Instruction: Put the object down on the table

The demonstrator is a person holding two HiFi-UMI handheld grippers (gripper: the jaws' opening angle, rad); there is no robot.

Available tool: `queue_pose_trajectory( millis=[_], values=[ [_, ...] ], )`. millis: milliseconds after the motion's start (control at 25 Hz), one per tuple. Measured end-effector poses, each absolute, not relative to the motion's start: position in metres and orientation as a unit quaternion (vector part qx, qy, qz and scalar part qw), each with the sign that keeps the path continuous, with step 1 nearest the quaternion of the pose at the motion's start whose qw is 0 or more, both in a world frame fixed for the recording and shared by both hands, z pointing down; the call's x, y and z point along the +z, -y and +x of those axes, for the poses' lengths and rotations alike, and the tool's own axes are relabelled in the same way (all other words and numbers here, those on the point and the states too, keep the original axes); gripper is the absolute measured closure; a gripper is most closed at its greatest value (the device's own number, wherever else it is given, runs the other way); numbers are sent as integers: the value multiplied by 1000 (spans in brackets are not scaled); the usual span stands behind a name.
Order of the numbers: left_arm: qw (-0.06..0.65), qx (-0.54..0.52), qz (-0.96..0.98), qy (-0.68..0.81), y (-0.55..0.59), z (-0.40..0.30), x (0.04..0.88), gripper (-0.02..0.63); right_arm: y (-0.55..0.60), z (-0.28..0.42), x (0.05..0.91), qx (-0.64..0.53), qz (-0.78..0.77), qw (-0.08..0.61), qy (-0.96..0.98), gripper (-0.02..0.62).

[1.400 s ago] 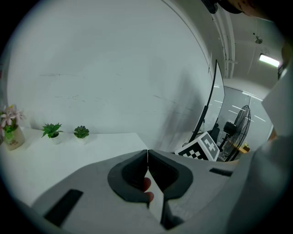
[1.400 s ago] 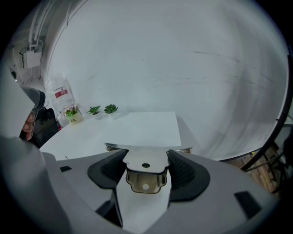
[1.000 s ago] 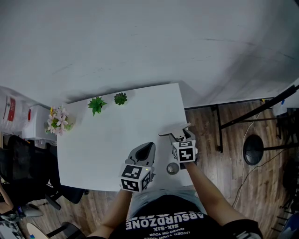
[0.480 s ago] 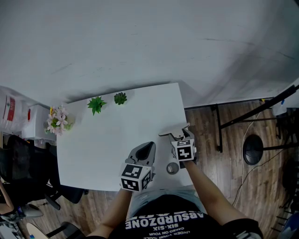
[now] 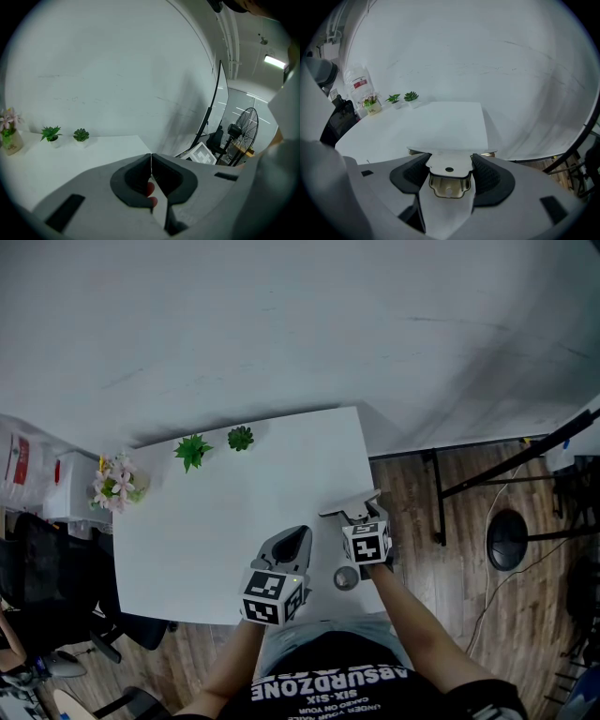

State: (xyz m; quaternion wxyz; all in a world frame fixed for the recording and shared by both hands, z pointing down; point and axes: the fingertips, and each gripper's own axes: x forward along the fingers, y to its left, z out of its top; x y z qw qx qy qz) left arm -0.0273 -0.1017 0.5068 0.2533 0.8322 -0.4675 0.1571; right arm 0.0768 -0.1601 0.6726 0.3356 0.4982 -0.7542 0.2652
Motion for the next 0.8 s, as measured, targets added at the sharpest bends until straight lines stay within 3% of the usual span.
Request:
queue_pose_trajectory(
  millis=[800],
  values=[
    [255, 155, 832, 467, 98, -28, 508, 609, 148, 76, 686, 245, 484, 366, 756, 311]
  ],
)
